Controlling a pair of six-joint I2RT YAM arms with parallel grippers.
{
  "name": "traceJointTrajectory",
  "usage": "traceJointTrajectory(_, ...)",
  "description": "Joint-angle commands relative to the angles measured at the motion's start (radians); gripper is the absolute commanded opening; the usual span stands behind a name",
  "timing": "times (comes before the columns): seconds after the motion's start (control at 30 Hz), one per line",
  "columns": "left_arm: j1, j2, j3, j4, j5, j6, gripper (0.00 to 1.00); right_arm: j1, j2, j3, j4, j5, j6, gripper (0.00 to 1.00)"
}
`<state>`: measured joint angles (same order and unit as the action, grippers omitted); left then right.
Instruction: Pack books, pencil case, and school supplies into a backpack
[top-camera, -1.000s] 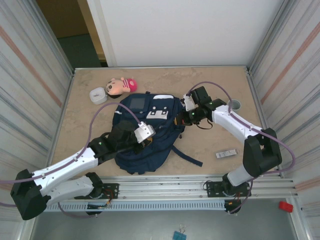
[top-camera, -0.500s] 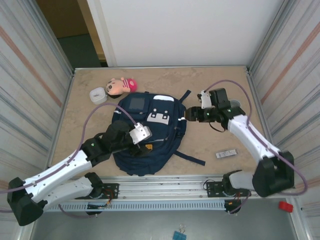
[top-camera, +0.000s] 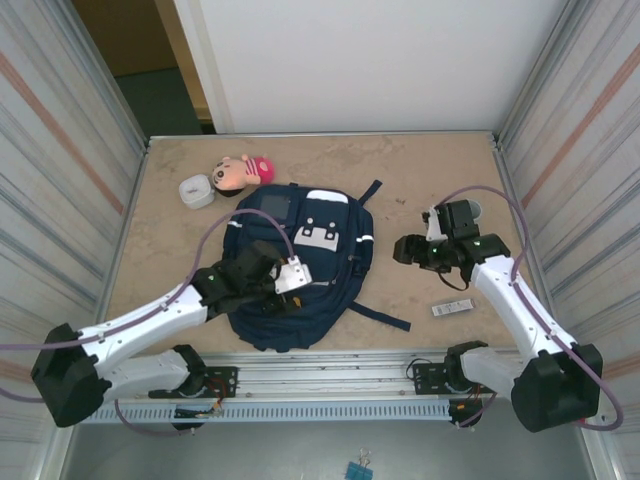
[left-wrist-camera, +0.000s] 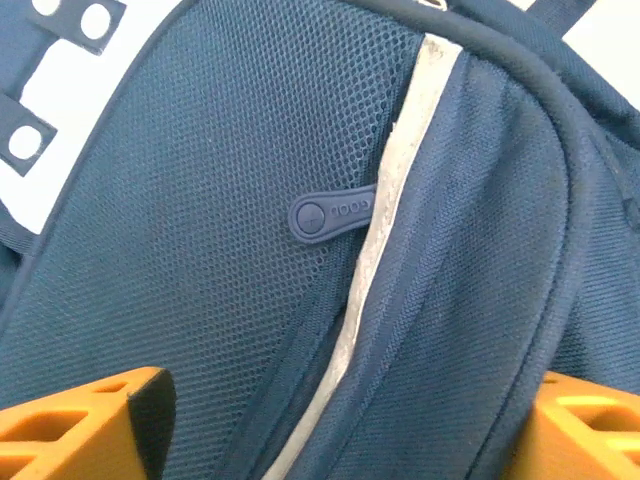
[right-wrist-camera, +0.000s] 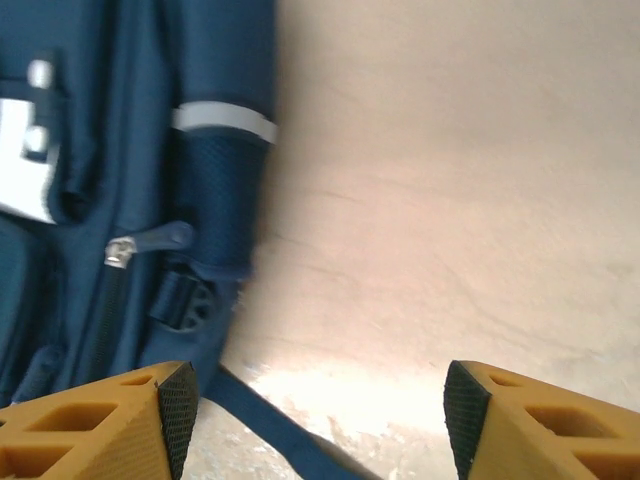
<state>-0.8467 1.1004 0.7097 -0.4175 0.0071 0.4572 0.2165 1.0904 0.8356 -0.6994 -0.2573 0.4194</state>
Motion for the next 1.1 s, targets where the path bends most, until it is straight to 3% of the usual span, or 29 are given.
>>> traceJointTrajectory(0.0, 0.005, 0.034, 0.036, 0.037, -0.025, 0.035, 0.60, -0.008, -0.021, -0.029, -0.022, -0.059, 0.042, 0.67)
traceJointTrajectory(0.03, 0.005, 0.038, 0.045, 0.031, -0.004, 0.041, 0.51, -0.002, -0.034, -0.041, 0.020, -0.099, 0.032, 0.68)
traceJointTrajectory(0.1, 0.007, 0.031, 0.064, 0.025, 0.032, 0.036, 0.22, 0.027, -0.065, -0.066, 0.104, -0.136, 0.001, 0.68)
traceJointTrajectory(0.17, 0.007, 0.005, 0.067, 0.040, 0.067, 0.034, 0.08, 0.079, -0.095, -0.101, 0.208, -0.147, -0.080, 0.69)
traceJointTrajectory(0.37, 0.015, -0.118, 0.007, 0.125, 0.216, 0.086, 0.04, 0.261, -0.159, -0.188, 0.467, -0.210, -0.508, 0.68)
traceJointTrajectory(0.63, 0.020, -0.163, -0.035, 0.138, 0.249, 0.154, 0.03, 0.286, 0.058, -0.130, 0.563, -0.474, -0.841, 0.70)
traceJointTrajectory(1.07, 0.021, -0.157, -0.027, 0.160, 0.269, 0.166, 0.03, 0.297, 0.350, -0.010, 0.532, -0.678, -0.976, 0.62)
